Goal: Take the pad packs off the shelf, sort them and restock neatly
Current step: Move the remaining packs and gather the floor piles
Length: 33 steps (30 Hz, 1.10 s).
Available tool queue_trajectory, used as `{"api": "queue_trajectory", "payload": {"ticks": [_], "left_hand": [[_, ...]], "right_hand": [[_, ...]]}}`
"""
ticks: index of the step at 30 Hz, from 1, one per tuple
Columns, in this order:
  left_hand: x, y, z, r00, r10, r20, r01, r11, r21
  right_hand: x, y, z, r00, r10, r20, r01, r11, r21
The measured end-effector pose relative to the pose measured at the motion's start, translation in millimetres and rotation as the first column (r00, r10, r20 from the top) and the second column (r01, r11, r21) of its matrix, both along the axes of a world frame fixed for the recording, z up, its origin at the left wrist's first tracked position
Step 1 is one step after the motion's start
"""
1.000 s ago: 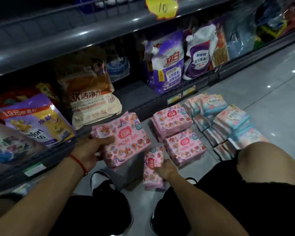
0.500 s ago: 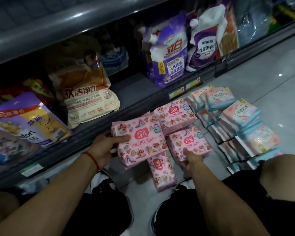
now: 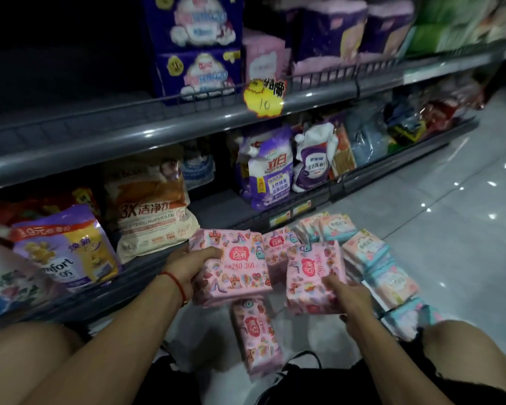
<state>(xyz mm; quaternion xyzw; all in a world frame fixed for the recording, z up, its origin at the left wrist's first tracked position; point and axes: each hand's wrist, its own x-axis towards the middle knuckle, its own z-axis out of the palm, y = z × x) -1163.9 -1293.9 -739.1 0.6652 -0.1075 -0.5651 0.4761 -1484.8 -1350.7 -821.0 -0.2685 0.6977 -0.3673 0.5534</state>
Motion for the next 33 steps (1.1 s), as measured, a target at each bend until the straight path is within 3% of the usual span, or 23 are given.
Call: {"api": "queue_trajectory", "payload": {"ticks": [5, 11, 14, 20, 28, 33], "left_hand": [[2, 22, 49, 0.993, 0.09, 0.075, -0.071, 0.97, -0.231], [34, 49, 133, 0.994, 0.105, 0.043, -0.071, 0.87, -0.489], [61, 57, 181, 0.991, 0.132, 0.03, -0.087, 0.793, -0.604], [141, 64, 260, 0.927, 0.372, 0.044, -0.203, 0.599, -0.774], [261, 27, 290, 0.86, 0.496, 0.115, -0.193, 0.526, -0.828], [314, -19, 280, 0.875, 0.429, 0.225, -0.06, 0.558, -0.828]], "right_hand": [[-26, -3, 136, 0.931, 0.364, 0.014, -0.338, 0.88, -0.333], [42, -20, 271, 0.728, 0.67, -0.148, -0.607, 0.528, -0.594], [113, -26, 321, 0.644, 0.743, -0.18, -0.606, 0.353, -0.713], [253, -36, 381, 0.587, 0.76, -0.28, -0.57, 0.143, -0.809], [378, -76, 399, 0.457, 0.835, -0.306, -0.64, 0.07, -0.765], [418, -114, 366, 0.56, 0.788, -0.257, -0.569, 0.14, -0.811]]}}
